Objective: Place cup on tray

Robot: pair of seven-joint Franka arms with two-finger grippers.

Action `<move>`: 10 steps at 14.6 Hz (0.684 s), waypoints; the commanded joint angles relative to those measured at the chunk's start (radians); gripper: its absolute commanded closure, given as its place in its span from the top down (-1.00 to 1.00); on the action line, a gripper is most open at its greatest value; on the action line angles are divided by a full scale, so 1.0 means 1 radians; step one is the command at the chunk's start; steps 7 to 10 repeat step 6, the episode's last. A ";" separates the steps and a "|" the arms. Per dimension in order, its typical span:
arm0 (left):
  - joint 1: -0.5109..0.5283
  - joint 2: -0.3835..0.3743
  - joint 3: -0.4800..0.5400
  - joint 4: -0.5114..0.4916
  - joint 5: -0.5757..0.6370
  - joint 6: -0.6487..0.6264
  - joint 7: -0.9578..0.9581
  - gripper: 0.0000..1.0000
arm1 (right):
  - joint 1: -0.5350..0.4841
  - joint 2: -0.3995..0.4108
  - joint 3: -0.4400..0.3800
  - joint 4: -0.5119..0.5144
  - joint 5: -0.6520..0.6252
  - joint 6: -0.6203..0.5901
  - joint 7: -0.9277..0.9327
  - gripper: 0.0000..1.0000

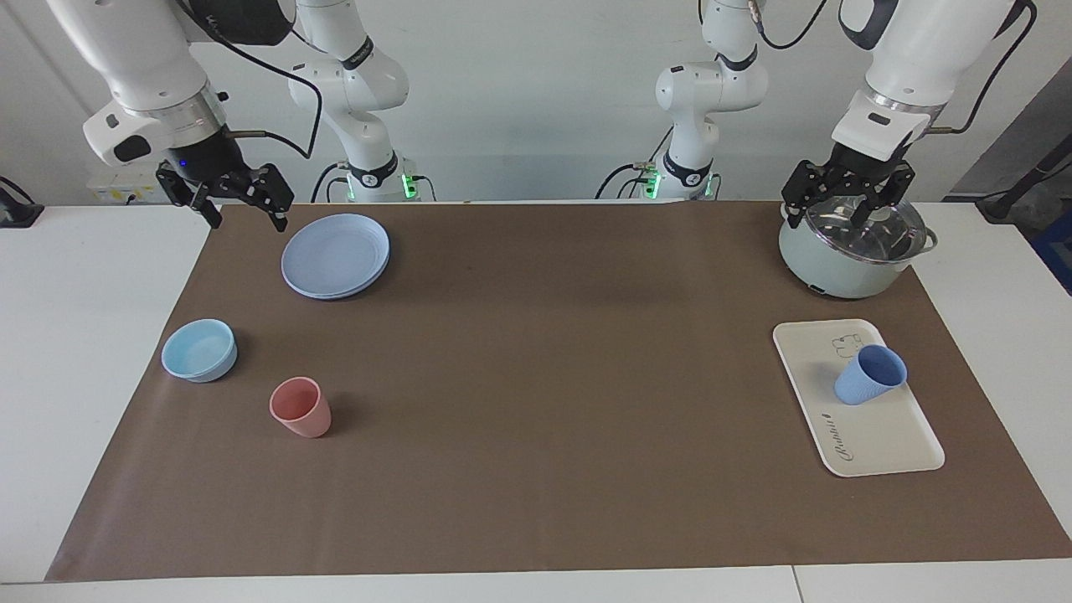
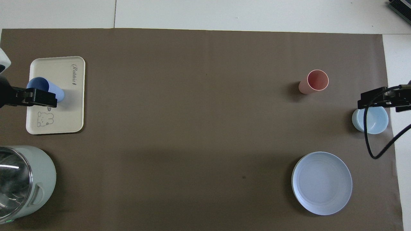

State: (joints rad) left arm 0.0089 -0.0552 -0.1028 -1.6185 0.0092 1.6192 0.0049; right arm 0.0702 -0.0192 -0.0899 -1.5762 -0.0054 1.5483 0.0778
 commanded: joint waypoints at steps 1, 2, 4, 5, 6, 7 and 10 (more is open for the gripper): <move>0.008 -0.017 0.002 -0.024 -0.012 0.007 0.012 1.00 | 0.019 -0.008 -0.013 -0.002 -0.021 -0.011 0.016 1.00; 0.008 -0.018 0.002 -0.024 -0.012 0.007 0.012 1.00 | 0.020 -0.008 -0.013 -0.002 -0.021 -0.013 0.017 1.00; 0.008 -0.017 0.002 -0.024 -0.012 0.007 0.012 1.00 | 0.019 -0.008 -0.013 -0.002 -0.019 -0.013 0.019 1.00; 0.008 -0.018 0.002 -0.024 -0.012 0.007 0.012 1.00 | 0.019 -0.008 -0.013 -0.004 -0.019 -0.013 0.019 1.00; 0.008 -0.017 0.002 -0.024 -0.012 0.007 0.012 1.00 | 0.019 -0.010 -0.011 -0.007 -0.021 -0.014 0.017 1.00; 0.008 -0.017 0.002 -0.024 -0.012 0.007 0.012 1.00 | 0.019 -0.010 -0.011 -0.007 -0.021 -0.014 0.017 1.00; 0.008 -0.017 0.002 -0.024 -0.012 0.007 0.012 1.00 | 0.019 -0.010 -0.011 -0.007 -0.021 -0.014 0.017 1.00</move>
